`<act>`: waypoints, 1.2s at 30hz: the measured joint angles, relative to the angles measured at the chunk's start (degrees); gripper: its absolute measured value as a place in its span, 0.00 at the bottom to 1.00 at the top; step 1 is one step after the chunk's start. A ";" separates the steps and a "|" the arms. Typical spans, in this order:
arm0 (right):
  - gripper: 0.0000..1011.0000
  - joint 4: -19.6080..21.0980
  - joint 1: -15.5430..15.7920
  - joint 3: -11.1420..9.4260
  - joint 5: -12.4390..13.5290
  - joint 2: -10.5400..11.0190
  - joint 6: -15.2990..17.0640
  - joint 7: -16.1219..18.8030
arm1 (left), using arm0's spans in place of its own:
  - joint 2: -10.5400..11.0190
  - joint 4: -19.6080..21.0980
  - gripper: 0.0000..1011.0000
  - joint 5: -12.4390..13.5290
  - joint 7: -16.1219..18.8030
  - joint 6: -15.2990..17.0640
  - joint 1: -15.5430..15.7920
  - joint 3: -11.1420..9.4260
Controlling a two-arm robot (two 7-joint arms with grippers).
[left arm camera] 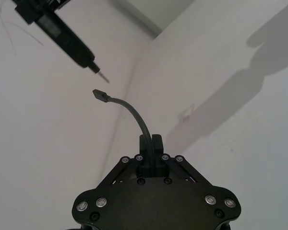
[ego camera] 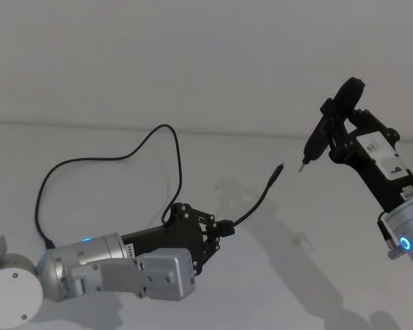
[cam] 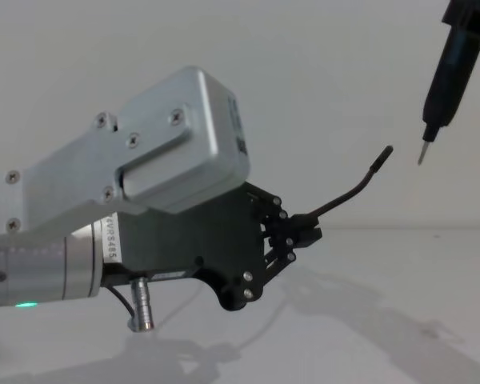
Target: Pick up the data cable with the one hand.
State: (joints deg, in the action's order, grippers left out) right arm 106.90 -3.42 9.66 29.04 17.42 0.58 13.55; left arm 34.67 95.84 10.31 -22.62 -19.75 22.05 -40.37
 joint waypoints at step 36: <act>0.27 10.74 0.65 0.10 0.16 5.01 11.29 -1.76 | 0.55 -0.47 0.04 1.55 0.66 -6.09 0.21 0.09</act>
State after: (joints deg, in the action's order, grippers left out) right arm 117.64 -2.77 9.77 29.20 22.43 11.87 11.79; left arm 35.22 95.36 11.86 -21.97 -25.83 22.26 -40.28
